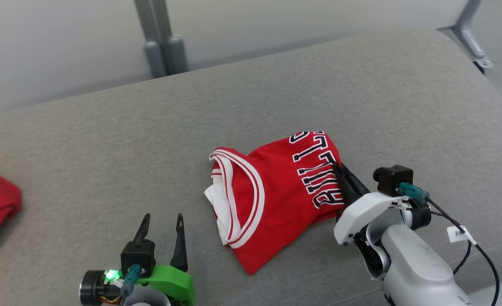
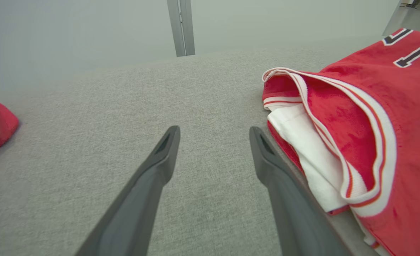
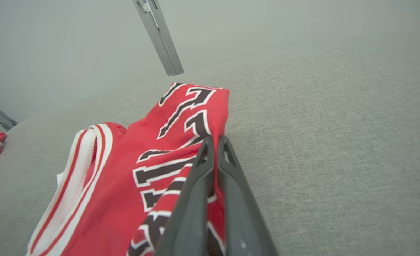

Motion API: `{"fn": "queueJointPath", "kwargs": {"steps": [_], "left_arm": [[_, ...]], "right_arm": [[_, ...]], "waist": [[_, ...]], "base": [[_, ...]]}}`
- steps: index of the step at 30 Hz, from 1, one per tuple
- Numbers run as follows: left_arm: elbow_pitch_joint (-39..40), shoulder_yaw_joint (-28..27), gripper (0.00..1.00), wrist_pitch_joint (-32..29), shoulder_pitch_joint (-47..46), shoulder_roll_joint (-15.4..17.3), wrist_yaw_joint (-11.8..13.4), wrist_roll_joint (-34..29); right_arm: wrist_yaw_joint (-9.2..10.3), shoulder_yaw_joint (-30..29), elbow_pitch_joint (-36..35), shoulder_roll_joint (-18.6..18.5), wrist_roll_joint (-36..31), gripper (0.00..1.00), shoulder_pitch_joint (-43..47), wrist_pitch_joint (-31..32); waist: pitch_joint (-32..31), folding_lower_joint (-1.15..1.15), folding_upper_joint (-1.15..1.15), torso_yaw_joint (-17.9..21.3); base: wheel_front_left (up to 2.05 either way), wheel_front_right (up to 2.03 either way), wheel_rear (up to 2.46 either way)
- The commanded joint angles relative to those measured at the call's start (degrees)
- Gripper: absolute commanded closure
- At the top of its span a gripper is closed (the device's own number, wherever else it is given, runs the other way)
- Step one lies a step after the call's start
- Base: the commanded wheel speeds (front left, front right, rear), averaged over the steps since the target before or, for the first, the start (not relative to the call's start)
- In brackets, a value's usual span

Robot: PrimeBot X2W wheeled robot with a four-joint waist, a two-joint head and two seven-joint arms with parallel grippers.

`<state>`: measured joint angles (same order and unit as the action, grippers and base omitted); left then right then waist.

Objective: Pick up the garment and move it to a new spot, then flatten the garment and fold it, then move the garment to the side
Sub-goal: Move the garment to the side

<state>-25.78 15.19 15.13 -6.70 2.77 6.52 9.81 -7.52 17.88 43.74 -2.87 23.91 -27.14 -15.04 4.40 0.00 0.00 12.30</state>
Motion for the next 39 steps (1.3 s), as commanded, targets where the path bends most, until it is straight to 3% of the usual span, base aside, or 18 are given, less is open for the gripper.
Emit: {"fn": "queueJointPath", "kwargs": {"steps": [1, 7, 16, 27, 33, 39], "left_arm": [[-0.03, 0.0, 0.0, 0.0, -1.18, 0.24, 0.08, -0.03], [0.27, 0.88, 0.0, 0.0, -2.48, 0.26, -0.77, -1.03], [-0.36, 1.34, 0.0, 0.0, -4.47, 0.31, -1.83, -2.83], [0.71, 0.25, 0.0, 0.0, -7.89, 1.2, -3.02, -7.12], [1.74, 0.94, 0.0, 0.0, -10.6, 1.52, -3.54, -8.79], [3.53, 0.35, 0.0, 0.0, -11.59, 2.54, -2.93, -9.33]], "right_arm": [[0.07, 0.59, -0.76, -0.13, 0.52, 1.0, -0.58, -0.18], [0.07, 2.5, -1.12, -0.1, 1.26, 1.0, -1.06, -0.18], [0.07, 2.1, -1.3, -0.06, -0.31, 1.0, -1.96, -0.18], [0.07, -6.3, 3.32, -2.49, -6.2, 1.0, -12.19, -0.18], [0.08, -16.6, 9.77, -8.52, -13.14, 1.0, -19.71, -0.19], [0.08, -31.27, 13.83, -13.92, -21.54, 1.0, -24.12, -0.19]], "waist": [[1.79, 0.0, 0.0, 11.73], [3.53, 0.0, 0.0, 18.43], [6.4, 0.0, 0.0, 18.92], [14.28, 0.0, 0.0, 8.87], [17.97, 0.0, 0.0, 2.84], [20.0, 0.0, 0.0, -0.71]], "base": [[0.0, 0.0, 0.0], [0.0, 0.0, 0.0], [0.0, 0.0, 0.0], [0.0, 0.0, 0.0], [0.0, 0.0, 0.0], [0.0, 0.0, 0.0]]}}
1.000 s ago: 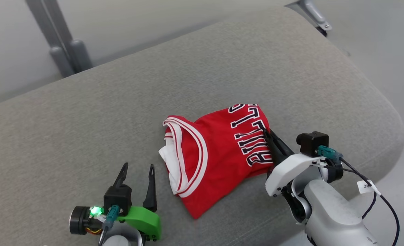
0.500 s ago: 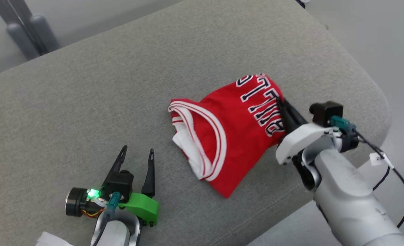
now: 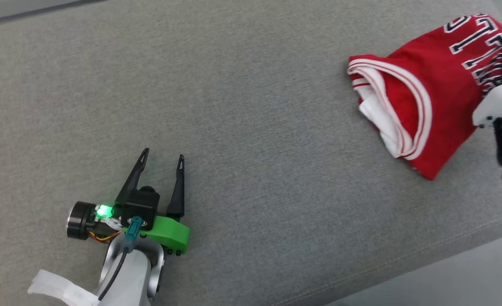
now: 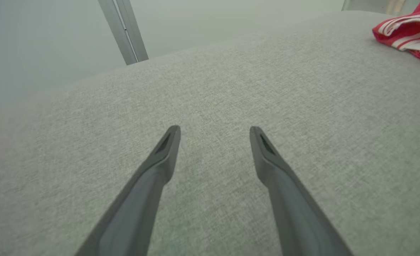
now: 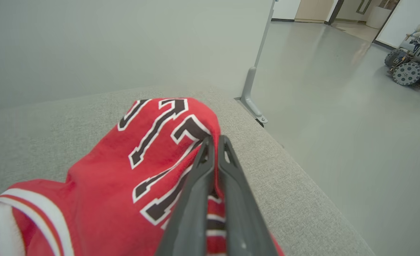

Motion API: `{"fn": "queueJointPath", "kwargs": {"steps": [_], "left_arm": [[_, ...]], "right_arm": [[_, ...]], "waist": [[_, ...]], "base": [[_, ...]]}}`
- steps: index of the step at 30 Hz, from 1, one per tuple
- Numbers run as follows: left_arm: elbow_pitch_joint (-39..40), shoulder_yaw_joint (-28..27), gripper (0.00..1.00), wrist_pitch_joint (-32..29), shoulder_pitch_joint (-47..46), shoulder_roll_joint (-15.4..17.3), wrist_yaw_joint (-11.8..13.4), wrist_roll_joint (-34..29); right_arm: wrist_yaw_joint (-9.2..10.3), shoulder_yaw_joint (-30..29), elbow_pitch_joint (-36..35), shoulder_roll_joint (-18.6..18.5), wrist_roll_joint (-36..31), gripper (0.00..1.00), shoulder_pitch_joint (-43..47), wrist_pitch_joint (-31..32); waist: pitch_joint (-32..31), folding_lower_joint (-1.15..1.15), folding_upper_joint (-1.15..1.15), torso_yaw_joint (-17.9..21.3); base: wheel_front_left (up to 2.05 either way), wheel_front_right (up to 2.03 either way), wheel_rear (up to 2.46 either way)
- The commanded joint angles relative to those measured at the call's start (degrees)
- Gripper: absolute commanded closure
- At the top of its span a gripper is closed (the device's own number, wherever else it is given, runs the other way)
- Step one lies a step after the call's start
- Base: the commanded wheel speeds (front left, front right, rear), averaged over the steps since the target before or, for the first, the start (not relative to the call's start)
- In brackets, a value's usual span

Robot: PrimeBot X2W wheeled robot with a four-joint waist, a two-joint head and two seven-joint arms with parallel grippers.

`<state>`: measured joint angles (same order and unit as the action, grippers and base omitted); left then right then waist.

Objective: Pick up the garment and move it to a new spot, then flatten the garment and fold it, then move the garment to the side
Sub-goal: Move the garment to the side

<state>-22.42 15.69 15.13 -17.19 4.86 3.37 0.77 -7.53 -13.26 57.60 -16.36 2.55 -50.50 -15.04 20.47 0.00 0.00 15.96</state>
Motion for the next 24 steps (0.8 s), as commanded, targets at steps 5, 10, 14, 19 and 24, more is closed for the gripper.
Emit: {"fn": "queueJointPath", "kwargs": {"steps": [5, 10, 14, 19, 24], "left_arm": [[0.74, -0.4, 0.0, 0.0, -1.01, 0.44, 0.82, -0.04], [0.9, -0.5, 0.0, 0.0, -0.14, 0.6, 0.73, 0.18], [0.44, -0.73, 0.0, -0.01, 0.21, 0.47, 1.0, 0.37], [0.06, -0.89, 0.0, 0.0, 0.32, 0.09, 1.45, 0.67], [0.06, -1.45, 0.0, 0.0, 1.13, -0.38, 1.95, 1.35]], "right_arm": [[0.09, -13.16, -1.48, -3.62, -11.02, 1.0, 0.08, -0.19], [0.09, -25.92, -4.79, -3.35, -21.62, 1.0, 0.9, -0.19], [0.09, -33.34, -6.02, -3.31, -27.47, 0.22, 0.01, -0.19], [0.08, -34.17, -7.96, -2.08, -29.46, 0.0, -1.67, -0.18], [0.09, -23.37, -11.35, 0.47, -22.4, 0.0, -1.44, -0.18]], "waist": [[4.03, 0.0, 0.0, -6.55], [3.74, 0.0, 0.0, -7.49], [3.52, 0.0, 0.0, -7.8], [2.47, 0.0, 0.0, -8.13], [0.58, 0.0, 0.0, -8.76]], "base": [[0.0, 0.0, 0.0], [0.0, 0.0, 0.0], [0.0, 0.0, 0.0], [0.0, 0.0, 0.0], [0.0, 0.0, 0.0]]}}
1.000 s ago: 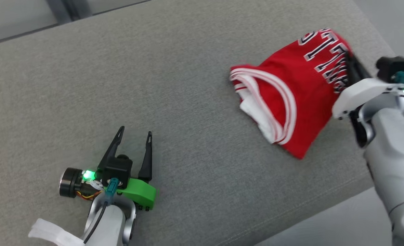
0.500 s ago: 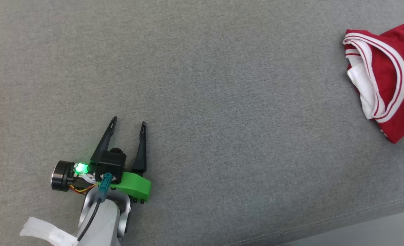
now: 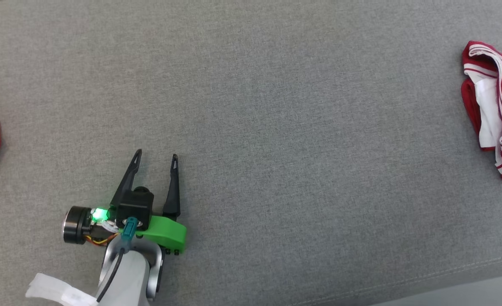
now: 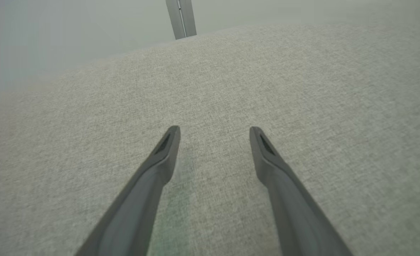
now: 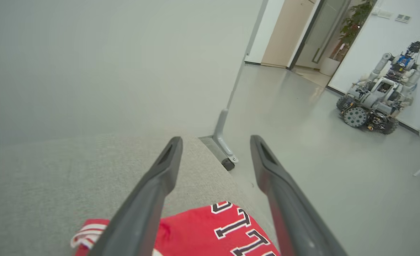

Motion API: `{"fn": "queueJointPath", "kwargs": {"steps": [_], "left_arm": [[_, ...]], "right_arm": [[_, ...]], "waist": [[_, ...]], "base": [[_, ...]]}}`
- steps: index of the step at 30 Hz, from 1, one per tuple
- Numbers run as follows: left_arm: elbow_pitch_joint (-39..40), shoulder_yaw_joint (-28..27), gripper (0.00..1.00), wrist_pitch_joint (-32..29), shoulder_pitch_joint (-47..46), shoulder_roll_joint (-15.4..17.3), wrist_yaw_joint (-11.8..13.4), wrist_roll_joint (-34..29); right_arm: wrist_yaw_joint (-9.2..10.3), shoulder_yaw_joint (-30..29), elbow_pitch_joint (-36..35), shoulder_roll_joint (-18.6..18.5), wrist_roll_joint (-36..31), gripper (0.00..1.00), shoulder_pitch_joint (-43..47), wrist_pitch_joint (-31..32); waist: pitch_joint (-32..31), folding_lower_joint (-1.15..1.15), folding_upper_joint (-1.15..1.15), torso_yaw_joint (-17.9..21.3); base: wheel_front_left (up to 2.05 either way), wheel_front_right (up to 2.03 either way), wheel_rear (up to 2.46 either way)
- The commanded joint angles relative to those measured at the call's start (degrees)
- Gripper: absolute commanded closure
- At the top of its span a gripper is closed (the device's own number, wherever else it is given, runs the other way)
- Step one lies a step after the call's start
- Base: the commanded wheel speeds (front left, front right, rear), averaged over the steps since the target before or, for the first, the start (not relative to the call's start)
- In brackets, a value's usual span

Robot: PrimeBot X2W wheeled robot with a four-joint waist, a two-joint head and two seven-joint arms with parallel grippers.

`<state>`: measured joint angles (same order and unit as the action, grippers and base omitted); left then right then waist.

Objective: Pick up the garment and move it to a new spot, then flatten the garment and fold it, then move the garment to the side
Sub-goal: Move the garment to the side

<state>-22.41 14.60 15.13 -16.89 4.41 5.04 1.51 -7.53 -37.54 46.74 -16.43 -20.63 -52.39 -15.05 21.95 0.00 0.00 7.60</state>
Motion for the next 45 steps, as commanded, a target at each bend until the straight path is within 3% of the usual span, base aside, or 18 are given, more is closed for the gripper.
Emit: {"fn": "queueJointPath", "kwargs": {"steps": [1, 6, 15, 25, 35, 45], "left_arm": [[0.09, -0.56, 0.0, 0.0, 1.07, -0.04, 0.44, 0.87], [0.09, -1.6, 0.0, 0.0, 2.49, -0.61, 1.03, 1.55], [-0.46, -3.3, 0.0, 0.0, 4.73, -1.24, 1.82, 3.48], [-1.12, -4.8, 0.0, 0.0, 6.32, -1.44, 1.98, 4.23], [-1.43, -6.55, 0.0, 0.0, 10.6, -1.45, 2.29, 5.32], [-0.69, -8.16, 0.0, 0.0, 12.76, -1.45, 2.03, 5.39]], "right_arm": [[0.09, 2.9, -1.6, 1.29, 2.63, 0.0, 1.23, -0.17], [0.09, 15.7, -8.28, 5.65, 9.81, 0.0, 7.55, -0.17], [0.09, 26.52, -15.07, 10.96, 19.3, 0.0, 21.0, -0.17], [0.09, 30.18, -18.41, 13.2, 23.34, 0.0, 30.79, -0.17], [0.09, 34.33, -19.2, 13.42, 28.92, 0.0, 37.46, -0.17], [0.09, 36.4, -20.35, 13.43, 32.52, 0.0, 40.79, -0.17]], "waist": [[-1.3, 0.0, 0.0, -0.52], [-4.3, 0.0, 0.0, -1.73], [-8.95, 0.0, 0.0, -5.63], [-13.11, 0.0, 0.0, -9.24], [-19.29, 0.0, 0.0, -10.32], [-21.2, 0.0, 0.0, -10.69]], "base": [[0.0, 0.0, 0.0], [0.0, 0.0, 0.0], [0.0, 0.0, 0.0], [0.0, 0.0, 0.0], [0.0, 0.0, 0.0], [0.0, 0.0, 0.0]]}}
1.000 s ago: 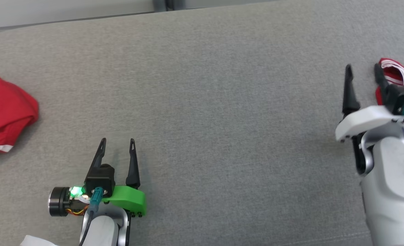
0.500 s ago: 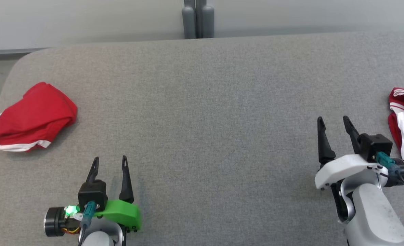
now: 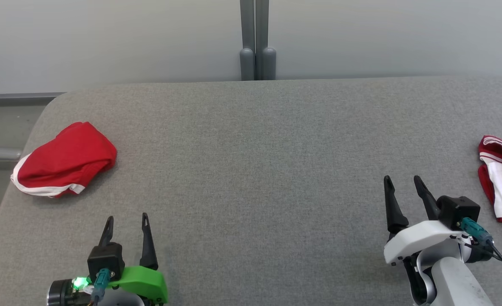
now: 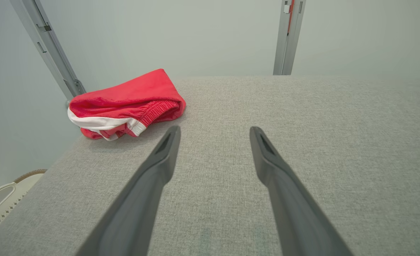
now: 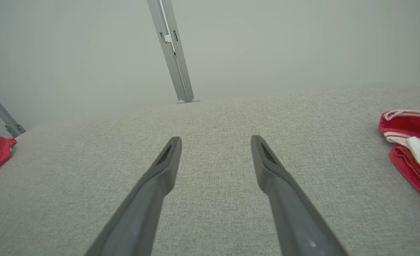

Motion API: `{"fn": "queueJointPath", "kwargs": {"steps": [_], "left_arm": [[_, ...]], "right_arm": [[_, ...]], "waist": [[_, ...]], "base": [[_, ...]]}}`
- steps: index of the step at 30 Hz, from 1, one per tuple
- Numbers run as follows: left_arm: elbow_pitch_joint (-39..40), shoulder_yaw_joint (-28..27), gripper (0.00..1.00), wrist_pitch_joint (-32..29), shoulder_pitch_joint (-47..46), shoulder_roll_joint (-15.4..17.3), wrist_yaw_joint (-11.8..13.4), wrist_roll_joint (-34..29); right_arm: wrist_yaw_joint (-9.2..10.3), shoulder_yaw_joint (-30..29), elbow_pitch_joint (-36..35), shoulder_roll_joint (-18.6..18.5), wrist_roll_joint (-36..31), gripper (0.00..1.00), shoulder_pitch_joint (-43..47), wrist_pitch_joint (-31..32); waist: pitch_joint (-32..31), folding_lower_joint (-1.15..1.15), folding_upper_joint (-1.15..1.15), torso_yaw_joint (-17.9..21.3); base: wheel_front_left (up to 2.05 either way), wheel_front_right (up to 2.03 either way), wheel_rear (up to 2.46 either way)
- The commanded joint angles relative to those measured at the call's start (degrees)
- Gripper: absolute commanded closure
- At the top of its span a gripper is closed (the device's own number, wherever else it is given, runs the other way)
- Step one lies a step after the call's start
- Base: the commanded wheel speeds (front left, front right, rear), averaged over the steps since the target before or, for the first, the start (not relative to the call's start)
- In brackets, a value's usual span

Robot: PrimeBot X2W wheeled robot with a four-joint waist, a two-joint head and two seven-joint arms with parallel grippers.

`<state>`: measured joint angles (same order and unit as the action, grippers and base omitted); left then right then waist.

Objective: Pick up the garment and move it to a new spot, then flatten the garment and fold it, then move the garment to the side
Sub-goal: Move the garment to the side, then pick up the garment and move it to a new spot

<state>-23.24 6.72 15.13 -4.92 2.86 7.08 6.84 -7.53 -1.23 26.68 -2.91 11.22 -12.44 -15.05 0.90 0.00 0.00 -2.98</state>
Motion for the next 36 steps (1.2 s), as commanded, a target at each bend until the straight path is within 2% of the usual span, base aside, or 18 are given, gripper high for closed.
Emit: {"fn": "queueJointPath", "kwargs": {"steps": [1, 5, 9, 21, 27, 31, 36], "left_arm": [[0.17, -0.39, 0.0, 0.0, 0.85, 0.1, -0.03, 0.05], [0.34, -0.42, 0.0, 0.0, 0.67, 0.1, -0.26, 0.24], [0.33, -0.26, 0.0, 0.0, 0.16, 0.11, 0.51, 1.08], [-0.07, -1.45, 0.0, 0.0, 0.31, 0.13, 2.19, 2.47], [-0.11, -2.42, 0.0, 0.0, 0.81, 0.11, 2.32, 2.95], [-0.17, -2.99, 0.0, 0.0, 1.06, 0.1, 3.04, 3.37], [-0.32, -3.9, 0.0, 0.0, 0.31, 0.09, 3.54, 4.06]], "right_arm": [[0.09, 0.26, -0.39, -0.09, 0.69, 0.0, 0.95, -0.17], [0.09, 0.44, -0.41, -0.09, 1.28, 0.0, 1.38, -0.17], [0.08, 0.73, -0.43, -0.08, 0.92, 0.0, 1.35, -0.17], [0.07, 5.33, -0.61, -0.1, 1.7, 0.0, 0.59, -0.17], [0.07, 6.82, -0.03, -0.12, 1.57, 0.0, -0.54, -0.17], [0.07, 7.87, 0.24, -0.14, 1.64, 0.0, -1.15, -0.17], [0.08, 8.8, 0.44, -0.18, 1.55, 0.0, -2.21, -0.17]], "waist": [[-0.19, 0.0, 0.0, -0.14], [-0.01, 0.0, 0.0, -0.83], [0.44, 0.0, 0.0, -3.24], [2.19, 0.0, 0.0, -17.44], [3.01, 0.0, 0.0, -22.89], [3.54, 0.0, 0.0, -24.12], [4.73, 0.0, 0.0, -23.23]], "base": [[0.0, 0.0, 0.0], [0.0, 0.0, 0.0], [0.0, 0.0, 0.0], [0.0, 0.0, 0.0], [0.0, 0.0, 0.0], [0.0, 0.0, 0.0], [0.0, 0.0, 0.0]]}}
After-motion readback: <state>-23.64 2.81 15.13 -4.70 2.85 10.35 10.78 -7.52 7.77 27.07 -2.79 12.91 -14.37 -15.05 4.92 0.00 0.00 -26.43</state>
